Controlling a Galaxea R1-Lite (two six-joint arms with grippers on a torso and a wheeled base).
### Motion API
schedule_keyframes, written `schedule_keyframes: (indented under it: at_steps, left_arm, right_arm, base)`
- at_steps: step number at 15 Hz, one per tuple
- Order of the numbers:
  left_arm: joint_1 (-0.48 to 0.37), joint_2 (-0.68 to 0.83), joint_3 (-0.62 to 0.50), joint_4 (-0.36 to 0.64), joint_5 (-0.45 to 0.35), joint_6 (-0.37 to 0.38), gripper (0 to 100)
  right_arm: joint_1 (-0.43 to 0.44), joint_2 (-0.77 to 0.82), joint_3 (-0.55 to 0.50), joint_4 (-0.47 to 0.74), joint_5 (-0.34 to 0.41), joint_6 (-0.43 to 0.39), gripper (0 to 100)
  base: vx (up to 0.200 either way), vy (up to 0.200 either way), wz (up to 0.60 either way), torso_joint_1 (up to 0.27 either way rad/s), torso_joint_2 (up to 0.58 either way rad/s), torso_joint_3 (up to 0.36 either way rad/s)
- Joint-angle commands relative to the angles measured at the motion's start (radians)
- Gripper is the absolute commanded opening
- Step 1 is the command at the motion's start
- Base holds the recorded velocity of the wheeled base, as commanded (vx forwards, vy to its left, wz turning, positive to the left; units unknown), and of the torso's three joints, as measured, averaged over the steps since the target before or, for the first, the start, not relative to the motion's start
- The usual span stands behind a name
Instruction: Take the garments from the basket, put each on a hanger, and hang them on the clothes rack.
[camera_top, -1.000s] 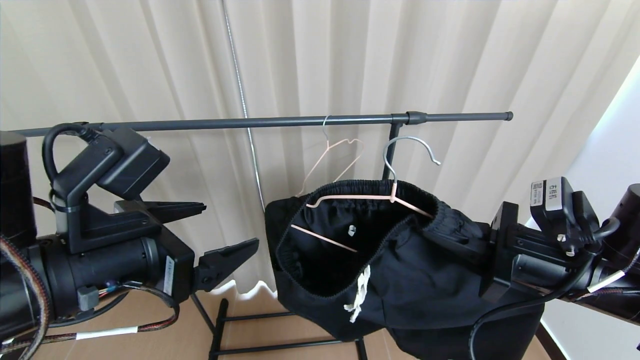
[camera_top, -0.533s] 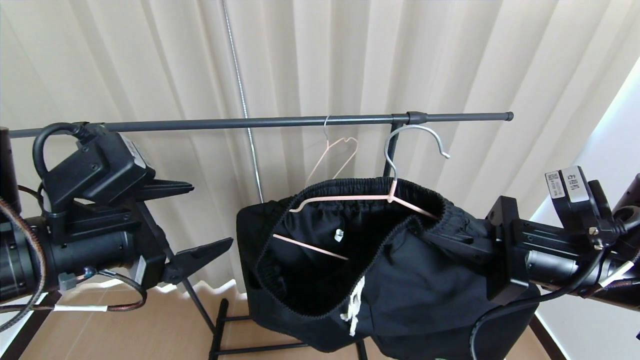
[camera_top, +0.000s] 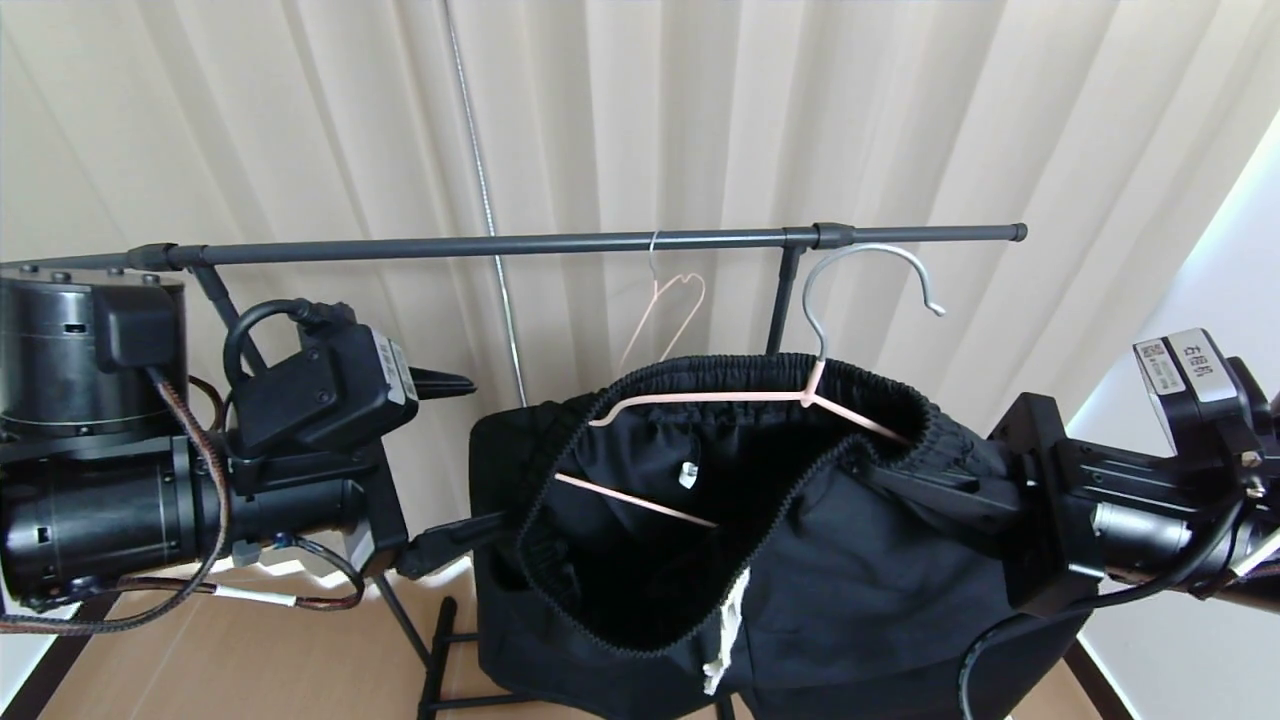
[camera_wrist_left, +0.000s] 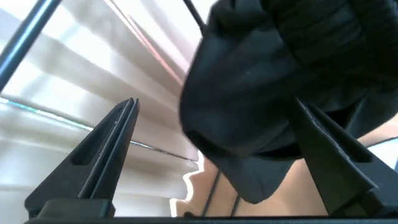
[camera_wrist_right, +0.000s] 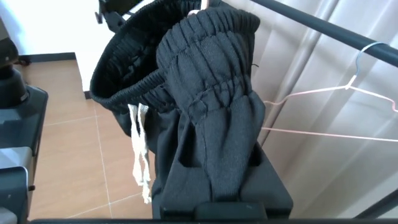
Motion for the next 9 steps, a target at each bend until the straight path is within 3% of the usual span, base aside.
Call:
schedule_keyframes:
  at_steps: [1, 7, 9]
  left_arm:
    - [-0.042, 0.055, -0.036, -0.001, 0.000, 0.001, 100]
    - [-0.075, 0.101, -0.109, -0.006, -0.006, -0.002, 100]
    - [-0.078, 0.124, -0.134, -0.006, -0.042, -0.005, 100]
  right_arm:
    - [-0.003, -0.005, 0.006, 0.000, 0.011, 0.000, 0]
    - [-0.001, 0.003, 0.022, -0.004, 0.031, -0.001, 0]
    - [-0.001, 0.029, 0.016, -0.006, 0.034, -0.001, 0]
  base:
    - [0.000, 0.000, 0.00, 0.000, 0.00, 0.000]
    - [0.000, 0.000, 0.00, 0.000, 0.00, 0.000]
    - [0.000, 0.000, 0.00, 0.000, 0.00, 0.000]
